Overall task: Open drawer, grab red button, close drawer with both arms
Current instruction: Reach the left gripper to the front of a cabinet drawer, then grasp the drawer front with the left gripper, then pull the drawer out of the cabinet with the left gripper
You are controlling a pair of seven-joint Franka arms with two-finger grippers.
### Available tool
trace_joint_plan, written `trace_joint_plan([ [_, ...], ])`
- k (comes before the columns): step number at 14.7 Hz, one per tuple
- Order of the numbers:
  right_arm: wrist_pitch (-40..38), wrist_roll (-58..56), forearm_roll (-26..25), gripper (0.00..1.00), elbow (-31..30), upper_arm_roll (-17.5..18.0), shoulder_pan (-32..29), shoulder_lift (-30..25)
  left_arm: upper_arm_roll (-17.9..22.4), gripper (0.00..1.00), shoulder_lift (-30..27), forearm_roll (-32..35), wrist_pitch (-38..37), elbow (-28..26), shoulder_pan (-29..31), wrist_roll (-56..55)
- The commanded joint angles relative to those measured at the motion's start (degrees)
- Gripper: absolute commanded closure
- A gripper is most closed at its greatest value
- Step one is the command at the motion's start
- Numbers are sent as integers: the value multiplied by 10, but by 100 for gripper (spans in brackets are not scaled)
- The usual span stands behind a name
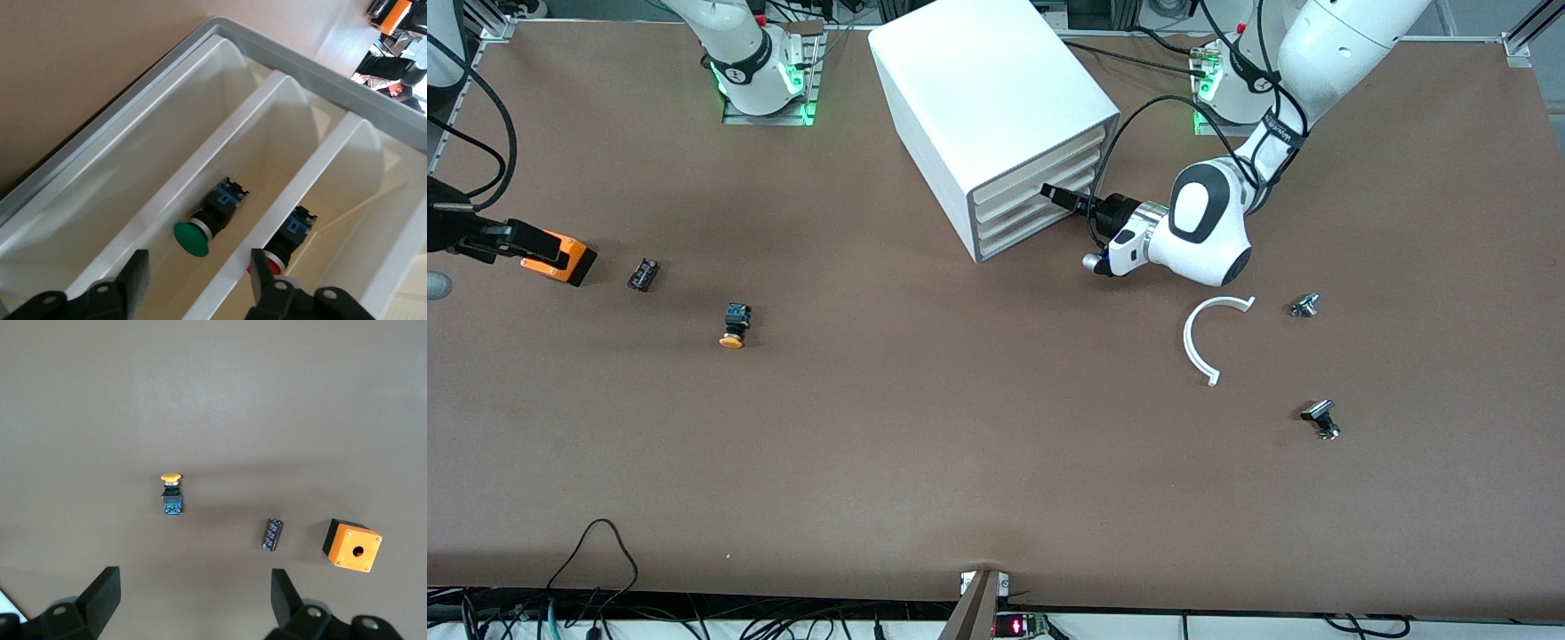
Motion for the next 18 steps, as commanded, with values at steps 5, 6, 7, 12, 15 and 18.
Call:
trace_joint_plan([
  [5, 2, -7, -12, 0, -20, 10, -5, -18, -5, 14, -30, -10, -21, -19, 22, 9],
  [6, 2, -7, -12, 0, -20, 10, -5, -18, -7, 14, -30, -13, -21, -19, 22, 14],
  [7, 2, -7, -12, 0, -20, 10, -5, -18, -13, 15, -29, -14, -19, -21, 22, 15],
  [12, 1, -7, -12, 0, -20, 10, -4, -18, -43, 40, -29, -25, -7, -39, 21, 17],
  [15, 2, -7, -12, 0, -19, 11, -4, -18, -35, 95, -24, -17, 25, -38, 23, 59],
  [18, 2, -7, -12, 0, -19, 11, -2, -18, -13, 100, -25, 8, 65, -31, 41, 77],
])
